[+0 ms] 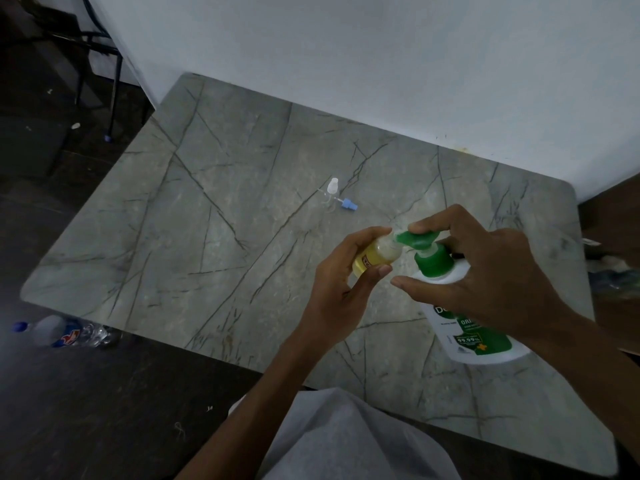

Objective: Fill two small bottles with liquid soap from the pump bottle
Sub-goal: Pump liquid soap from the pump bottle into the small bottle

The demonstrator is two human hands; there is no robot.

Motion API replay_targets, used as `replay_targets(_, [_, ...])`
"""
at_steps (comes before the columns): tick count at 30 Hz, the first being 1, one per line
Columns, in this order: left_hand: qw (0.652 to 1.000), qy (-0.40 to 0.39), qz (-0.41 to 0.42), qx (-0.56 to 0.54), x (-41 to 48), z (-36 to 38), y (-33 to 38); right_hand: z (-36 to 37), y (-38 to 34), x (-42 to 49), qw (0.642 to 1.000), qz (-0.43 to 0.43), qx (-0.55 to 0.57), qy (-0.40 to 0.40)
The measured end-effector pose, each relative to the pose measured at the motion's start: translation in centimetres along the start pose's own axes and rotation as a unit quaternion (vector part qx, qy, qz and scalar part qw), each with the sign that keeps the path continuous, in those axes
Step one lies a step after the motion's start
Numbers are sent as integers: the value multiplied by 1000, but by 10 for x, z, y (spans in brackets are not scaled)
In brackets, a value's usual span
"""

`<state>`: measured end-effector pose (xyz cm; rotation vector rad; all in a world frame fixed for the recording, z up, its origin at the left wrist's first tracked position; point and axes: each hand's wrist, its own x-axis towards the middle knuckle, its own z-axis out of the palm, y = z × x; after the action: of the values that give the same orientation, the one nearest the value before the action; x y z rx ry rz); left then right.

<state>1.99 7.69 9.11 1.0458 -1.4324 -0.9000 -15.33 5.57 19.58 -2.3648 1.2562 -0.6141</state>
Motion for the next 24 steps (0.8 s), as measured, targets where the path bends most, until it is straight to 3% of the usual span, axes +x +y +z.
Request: replay_targets(24, [1000,7,-13,1,6,3,-1,1,7,3,1000,9,5,-6])
